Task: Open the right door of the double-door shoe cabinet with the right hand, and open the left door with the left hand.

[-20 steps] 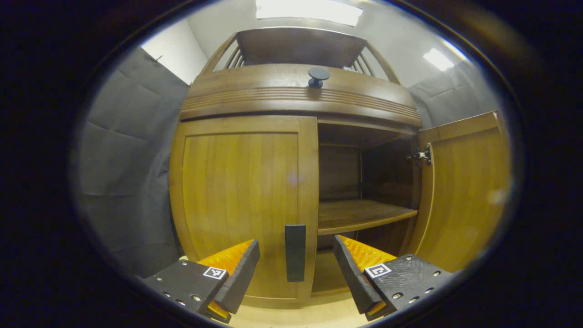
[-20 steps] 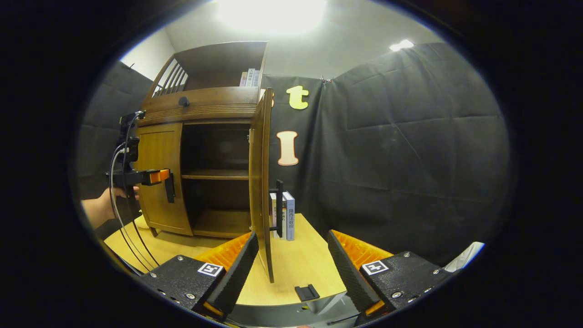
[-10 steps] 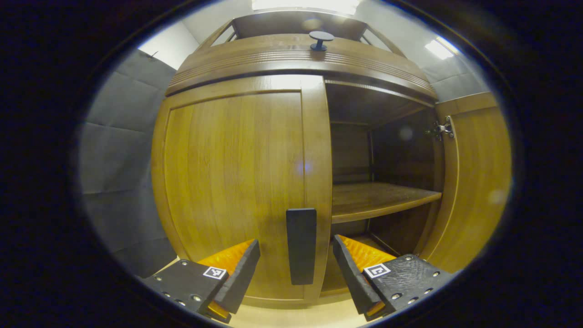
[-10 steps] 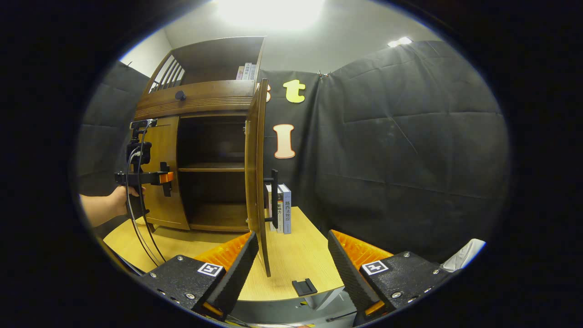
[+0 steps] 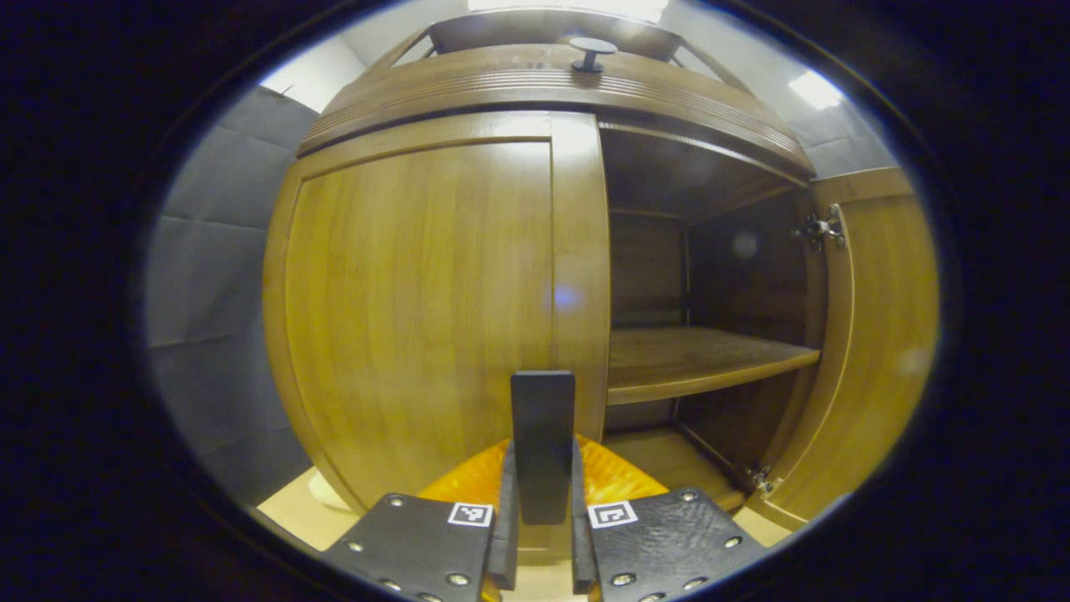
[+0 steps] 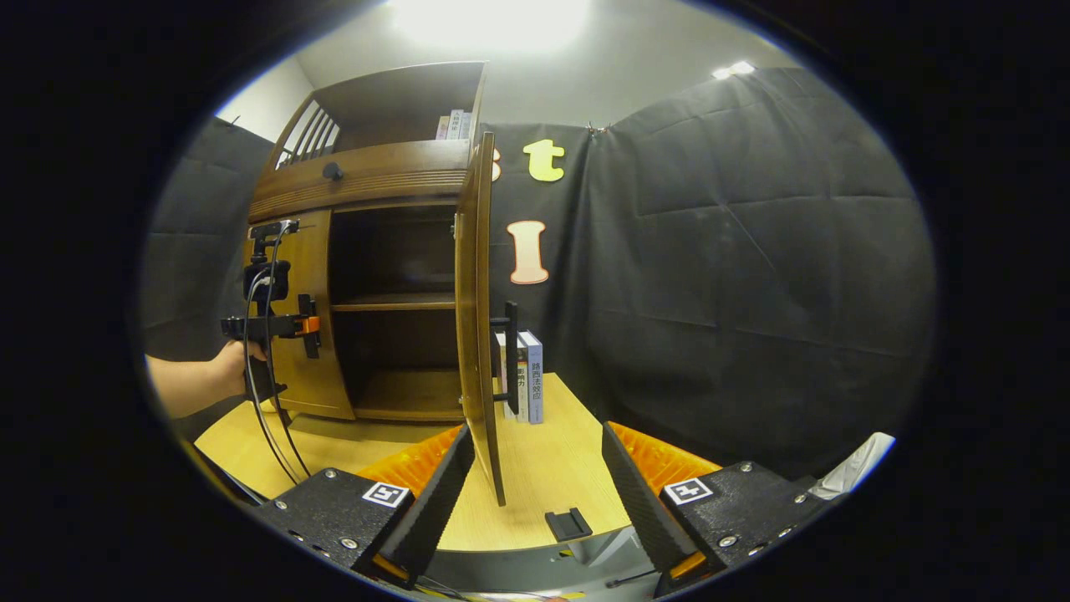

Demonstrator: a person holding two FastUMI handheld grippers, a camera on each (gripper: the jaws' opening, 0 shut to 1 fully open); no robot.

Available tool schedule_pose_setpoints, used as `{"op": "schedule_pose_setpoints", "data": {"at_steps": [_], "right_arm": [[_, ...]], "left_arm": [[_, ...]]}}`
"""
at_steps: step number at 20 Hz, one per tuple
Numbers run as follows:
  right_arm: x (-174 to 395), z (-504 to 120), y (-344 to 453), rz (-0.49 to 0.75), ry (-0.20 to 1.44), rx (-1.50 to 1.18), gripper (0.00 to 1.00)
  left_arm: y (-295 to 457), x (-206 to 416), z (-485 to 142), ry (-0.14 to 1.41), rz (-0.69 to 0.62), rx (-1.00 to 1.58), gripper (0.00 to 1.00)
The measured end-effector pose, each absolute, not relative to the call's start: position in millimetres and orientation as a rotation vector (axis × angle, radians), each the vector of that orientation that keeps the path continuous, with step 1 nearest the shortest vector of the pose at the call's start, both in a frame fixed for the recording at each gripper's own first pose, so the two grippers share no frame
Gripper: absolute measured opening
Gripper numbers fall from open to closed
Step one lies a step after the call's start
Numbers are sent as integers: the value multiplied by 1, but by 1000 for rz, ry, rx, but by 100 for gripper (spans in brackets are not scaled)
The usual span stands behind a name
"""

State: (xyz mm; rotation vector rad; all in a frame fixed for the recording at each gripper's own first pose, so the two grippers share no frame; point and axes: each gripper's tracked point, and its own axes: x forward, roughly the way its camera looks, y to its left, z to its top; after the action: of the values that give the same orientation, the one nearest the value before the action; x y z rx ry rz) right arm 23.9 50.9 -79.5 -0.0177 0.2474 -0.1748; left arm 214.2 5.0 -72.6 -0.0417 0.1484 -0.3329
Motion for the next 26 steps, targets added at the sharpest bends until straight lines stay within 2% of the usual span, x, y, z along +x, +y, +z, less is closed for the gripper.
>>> {"op": "schedule_pose_setpoints", "data": {"at_steps": [5, 13, 20, 24, 26], "right_arm": [[32, -78, 57, -147, 236, -7, 95], [38, -78, 77, -95, 222, 24, 95], [42, -81, 89, -72, 225, 40, 95], [47, -80, 101, -49, 225, 34, 94], [50, -82, 104, -30, 224, 30, 95]], "left_arm": [[15, 195, -69, 146, -325, -53, 27], [39, 154, -64, 138, -336, -64, 27], [55, 140, -52, 128, -337, -84, 15], [70, 146, -41, 128, -345, -100, 27], [76, 145, -36, 126, -347, -105, 27]]}}
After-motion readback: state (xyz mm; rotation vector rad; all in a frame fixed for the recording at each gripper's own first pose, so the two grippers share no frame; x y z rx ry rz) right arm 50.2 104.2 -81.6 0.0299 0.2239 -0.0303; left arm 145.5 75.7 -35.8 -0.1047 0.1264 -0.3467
